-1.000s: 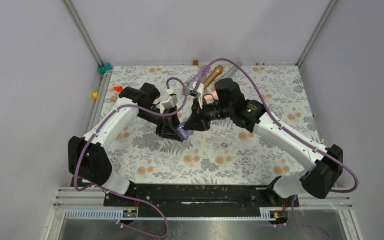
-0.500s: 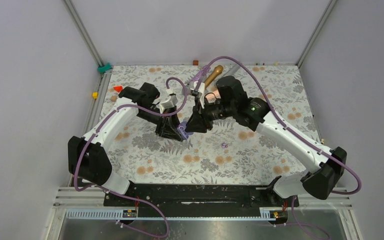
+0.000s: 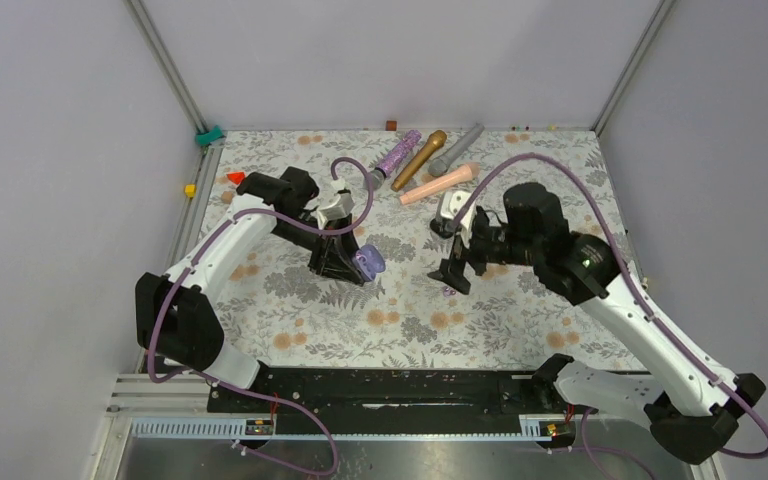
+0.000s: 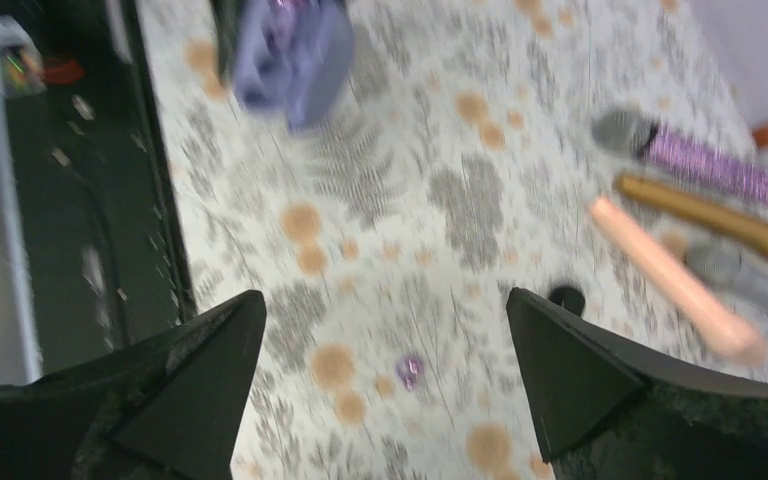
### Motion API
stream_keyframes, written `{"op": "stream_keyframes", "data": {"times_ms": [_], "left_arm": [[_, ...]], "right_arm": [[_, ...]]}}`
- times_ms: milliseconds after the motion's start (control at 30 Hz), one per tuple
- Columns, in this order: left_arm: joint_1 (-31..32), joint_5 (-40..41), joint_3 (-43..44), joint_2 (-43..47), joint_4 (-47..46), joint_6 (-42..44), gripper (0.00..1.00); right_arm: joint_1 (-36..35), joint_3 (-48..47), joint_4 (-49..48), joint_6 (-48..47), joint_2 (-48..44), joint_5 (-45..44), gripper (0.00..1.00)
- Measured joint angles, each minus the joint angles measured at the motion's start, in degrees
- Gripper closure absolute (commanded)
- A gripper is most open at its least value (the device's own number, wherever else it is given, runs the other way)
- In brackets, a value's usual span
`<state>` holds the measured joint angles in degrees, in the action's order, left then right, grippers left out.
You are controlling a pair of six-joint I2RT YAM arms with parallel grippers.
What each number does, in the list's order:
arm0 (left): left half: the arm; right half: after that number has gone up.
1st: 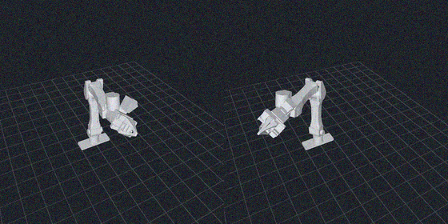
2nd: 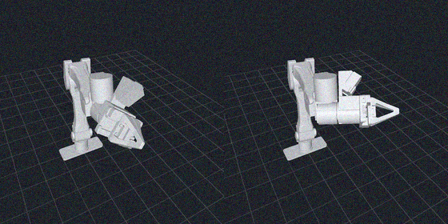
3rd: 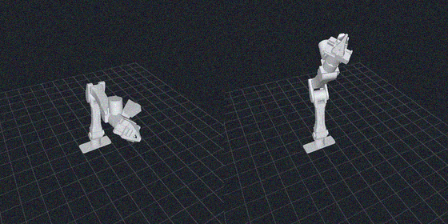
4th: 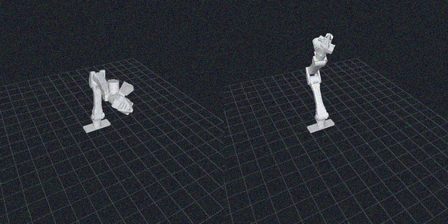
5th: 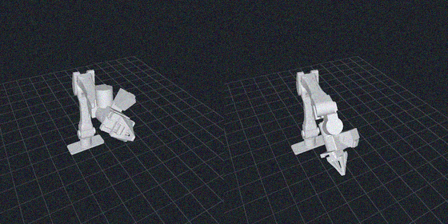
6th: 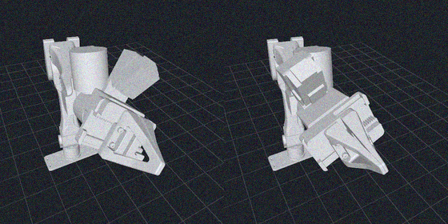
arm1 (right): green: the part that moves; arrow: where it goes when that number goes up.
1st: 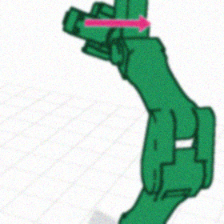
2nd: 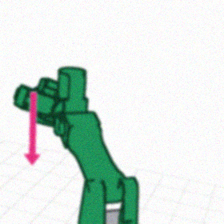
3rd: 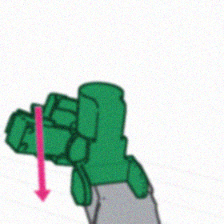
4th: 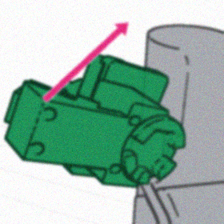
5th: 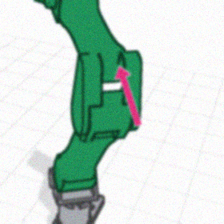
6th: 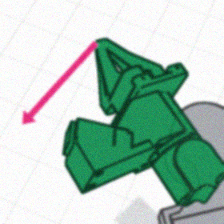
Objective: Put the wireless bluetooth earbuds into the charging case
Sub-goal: Place the earbud in the charging case, then adjust the earbud at the center of the board.
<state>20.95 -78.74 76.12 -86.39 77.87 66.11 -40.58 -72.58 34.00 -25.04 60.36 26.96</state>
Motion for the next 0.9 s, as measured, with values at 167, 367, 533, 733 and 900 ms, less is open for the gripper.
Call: {"op": "stream_keyframes", "data": {"times_ms": [167,367,533,733,900], "left_arm": [[-0.24,0.02,1.75,0.00,4.79,5.16,0.99],[-0.61,-0.02,2.93,-0.02,9.25,9.81,1.00],[-0.85,-0.02,3.06,-0.26,10.49,10.84,1.00],[-1.53,0.02,3.06,-1.03,9.90,9.88,1.00],[-1.75,0.04,3.41,-1.57,9.31,8.76,1.00]], "right_arm": [[0.76,12.87,0.94,-6.62,-2.67,-7.43,0.01],[2.25,21.68,0.39,-9.88,6.10,-14.53,0.01],[3.32,21.03,-2.05,-10.12,16.37,-18.91,0.01],[4.37,19.37,-5.22,-8.22,23.23,-21.46,0.01],[4.37,18.25,-8.39,-6.64,26.16,-23.56,0.02]]}}
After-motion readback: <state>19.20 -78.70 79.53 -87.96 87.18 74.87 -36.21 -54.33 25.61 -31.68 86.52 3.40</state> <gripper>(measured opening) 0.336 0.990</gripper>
